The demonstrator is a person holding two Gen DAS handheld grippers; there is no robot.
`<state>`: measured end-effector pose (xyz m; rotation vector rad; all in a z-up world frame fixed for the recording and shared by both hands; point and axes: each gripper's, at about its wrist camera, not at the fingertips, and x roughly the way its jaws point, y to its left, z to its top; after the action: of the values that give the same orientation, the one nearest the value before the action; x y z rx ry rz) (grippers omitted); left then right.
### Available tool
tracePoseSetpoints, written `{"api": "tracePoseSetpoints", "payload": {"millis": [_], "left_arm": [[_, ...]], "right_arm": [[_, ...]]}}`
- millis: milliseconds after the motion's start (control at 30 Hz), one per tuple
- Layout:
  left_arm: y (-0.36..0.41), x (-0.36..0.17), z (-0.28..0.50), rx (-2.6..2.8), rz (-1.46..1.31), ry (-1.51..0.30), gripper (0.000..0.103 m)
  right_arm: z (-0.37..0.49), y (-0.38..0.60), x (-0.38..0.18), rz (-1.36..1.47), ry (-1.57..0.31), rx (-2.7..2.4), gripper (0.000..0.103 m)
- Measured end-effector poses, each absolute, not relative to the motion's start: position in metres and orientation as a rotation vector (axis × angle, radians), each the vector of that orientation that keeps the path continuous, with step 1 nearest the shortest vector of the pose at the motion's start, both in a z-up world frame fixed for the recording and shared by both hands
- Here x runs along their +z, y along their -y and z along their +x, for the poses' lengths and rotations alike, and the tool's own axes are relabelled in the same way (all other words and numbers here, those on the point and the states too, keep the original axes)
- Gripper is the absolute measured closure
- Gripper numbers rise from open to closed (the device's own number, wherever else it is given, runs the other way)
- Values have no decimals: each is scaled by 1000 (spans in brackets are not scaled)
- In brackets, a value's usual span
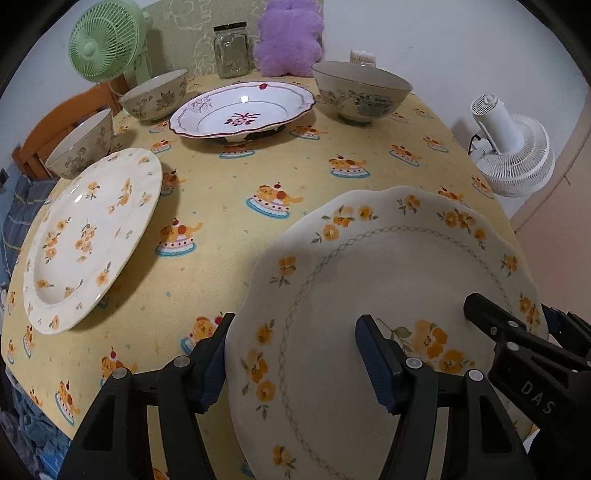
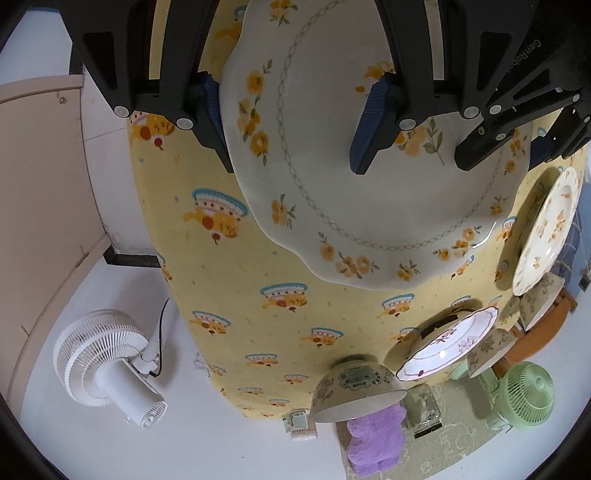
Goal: Organize plates and bowls
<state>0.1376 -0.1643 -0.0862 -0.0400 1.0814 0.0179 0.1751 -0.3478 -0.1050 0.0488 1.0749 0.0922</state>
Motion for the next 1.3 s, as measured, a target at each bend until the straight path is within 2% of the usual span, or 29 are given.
{"api": "tracePoseSetpoints", "payload": {"millis": [733, 1100, 1300], "left_arm": [[111, -87, 191, 85, -75, -1060, 38], [110, -86, 192, 95, -50, -1023, 38], [117, -76, 180, 121, -30, -997, 33]], "right_arm": [[256, 289, -107, 20, -1065, 126, 39], [257, 292, -111, 47, -1095, 140, 37], [244, 298, -99, 43, -1070, 134, 37]]}}
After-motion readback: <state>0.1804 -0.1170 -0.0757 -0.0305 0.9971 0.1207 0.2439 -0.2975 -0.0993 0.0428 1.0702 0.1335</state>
